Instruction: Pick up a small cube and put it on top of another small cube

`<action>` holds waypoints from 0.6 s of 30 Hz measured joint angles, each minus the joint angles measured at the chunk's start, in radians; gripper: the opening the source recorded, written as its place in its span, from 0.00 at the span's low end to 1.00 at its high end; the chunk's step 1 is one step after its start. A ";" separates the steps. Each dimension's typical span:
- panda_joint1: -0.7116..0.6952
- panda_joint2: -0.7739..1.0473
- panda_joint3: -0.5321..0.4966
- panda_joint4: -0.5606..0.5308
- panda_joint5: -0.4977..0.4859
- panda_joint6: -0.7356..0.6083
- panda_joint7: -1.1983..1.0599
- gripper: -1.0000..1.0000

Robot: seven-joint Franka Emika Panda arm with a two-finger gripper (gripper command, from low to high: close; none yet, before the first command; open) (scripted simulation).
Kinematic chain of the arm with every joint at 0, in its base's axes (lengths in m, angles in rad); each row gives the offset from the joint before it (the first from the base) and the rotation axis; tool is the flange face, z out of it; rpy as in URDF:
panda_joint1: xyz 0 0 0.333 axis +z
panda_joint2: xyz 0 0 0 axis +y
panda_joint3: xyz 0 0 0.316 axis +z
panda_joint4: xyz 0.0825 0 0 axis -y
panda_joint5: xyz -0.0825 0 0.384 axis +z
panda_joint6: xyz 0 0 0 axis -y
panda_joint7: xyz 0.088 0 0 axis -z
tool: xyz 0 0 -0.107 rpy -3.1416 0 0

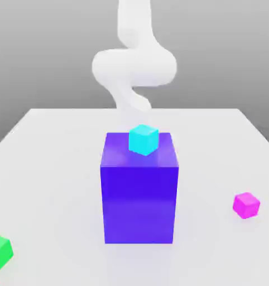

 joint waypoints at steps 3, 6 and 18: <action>0.096 0.103 0.000 -0.046 0.020 0.059 -0.136 0.50; 0.183 0.203 0.007 -0.090 0.040 0.115 -0.266 0.50; 0.469 0.595 0.105 -0.266 0.074 0.338 -0.752 0.50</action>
